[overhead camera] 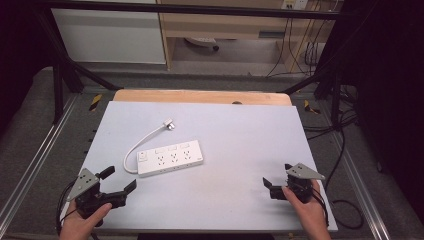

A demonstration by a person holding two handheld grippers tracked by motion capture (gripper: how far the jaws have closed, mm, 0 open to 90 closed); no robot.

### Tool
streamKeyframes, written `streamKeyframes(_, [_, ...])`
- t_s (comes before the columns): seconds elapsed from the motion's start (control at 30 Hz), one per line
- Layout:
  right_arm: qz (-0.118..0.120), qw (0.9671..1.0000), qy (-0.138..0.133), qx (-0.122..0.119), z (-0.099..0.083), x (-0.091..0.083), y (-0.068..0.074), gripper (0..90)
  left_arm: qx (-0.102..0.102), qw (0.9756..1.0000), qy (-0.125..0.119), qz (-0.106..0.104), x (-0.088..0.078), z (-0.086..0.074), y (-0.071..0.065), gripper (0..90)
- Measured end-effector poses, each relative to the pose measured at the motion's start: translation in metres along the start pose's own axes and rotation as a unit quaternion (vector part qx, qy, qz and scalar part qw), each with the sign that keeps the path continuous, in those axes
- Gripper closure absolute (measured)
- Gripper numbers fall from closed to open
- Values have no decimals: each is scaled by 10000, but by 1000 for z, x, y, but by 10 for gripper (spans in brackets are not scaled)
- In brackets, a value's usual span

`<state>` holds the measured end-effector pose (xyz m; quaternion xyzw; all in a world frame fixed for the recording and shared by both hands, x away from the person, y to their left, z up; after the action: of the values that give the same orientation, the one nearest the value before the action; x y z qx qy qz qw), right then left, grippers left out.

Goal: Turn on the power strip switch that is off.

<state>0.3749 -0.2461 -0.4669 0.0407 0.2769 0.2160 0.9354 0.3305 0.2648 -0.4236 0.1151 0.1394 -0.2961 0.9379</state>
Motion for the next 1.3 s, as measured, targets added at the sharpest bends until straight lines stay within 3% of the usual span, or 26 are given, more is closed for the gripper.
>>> streamKeyframes(0.3, [53, 10000, 41, -23, 0, 1, 2, 39, -65, 9999, -145, -24, 1, 4, -2, 74])
streamKeyframes(0.4, [66, 10000, 27, -37, 0, 2, 3, 39, 55, 9996, -265, -16, 2, 9, -3, 74])
streamKeyframes(0.6, [53, 10000, 44, -25, -1, 1, 2, 39, 87, 9995, -267, -118, 8, 17, -5, 75])
streamKeyframes(0.97, [123, 9999, 52, -61, -1, 2, 5, 40, -89, 9996, -267, -96, 14, 30, 1, 82])
streamKeyframes(1.3, [140, 9999, 60, -71, -1, 2, 6, 41, -3, 9996, -287, -80, 21, 50, 5, 82])
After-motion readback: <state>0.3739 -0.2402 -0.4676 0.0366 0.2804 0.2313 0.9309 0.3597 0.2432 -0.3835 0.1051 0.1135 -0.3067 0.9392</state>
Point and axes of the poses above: each handheld gripper's, and its own axes: x roughly forward along the jaws, z roughly out of its top, y roughly to its left, the point moved 5 cm from there along x, roughly forward along the jaws, and after that the axes turned 14 degrees about x, right-handed, at the moved point
